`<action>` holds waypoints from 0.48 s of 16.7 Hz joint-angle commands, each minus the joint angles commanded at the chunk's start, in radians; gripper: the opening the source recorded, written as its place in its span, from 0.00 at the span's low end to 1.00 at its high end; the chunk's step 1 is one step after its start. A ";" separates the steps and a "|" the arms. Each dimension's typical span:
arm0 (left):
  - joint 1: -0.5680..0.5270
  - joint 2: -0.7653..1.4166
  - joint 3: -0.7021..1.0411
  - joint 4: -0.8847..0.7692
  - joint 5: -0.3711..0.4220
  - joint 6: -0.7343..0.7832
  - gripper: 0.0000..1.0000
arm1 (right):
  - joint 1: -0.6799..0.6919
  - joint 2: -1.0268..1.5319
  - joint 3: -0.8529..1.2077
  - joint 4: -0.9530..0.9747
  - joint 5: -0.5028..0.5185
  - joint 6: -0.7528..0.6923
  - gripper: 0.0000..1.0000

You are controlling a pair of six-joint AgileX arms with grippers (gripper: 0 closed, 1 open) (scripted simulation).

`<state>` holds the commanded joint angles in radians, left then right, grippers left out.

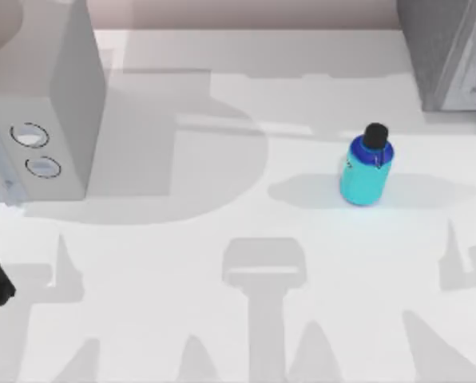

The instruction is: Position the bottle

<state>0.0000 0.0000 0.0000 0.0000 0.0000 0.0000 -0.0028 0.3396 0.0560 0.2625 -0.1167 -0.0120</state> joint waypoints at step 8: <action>0.000 0.000 0.000 0.000 0.000 0.000 1.00 | -0.006 0.726 0.120 0.562 -0.250 -0.026 1.00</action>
<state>0.0000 0.0000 0.0000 0.0000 0.0000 0.0000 -0.0086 1.0655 0.1764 0.8249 -0.3666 -0.0381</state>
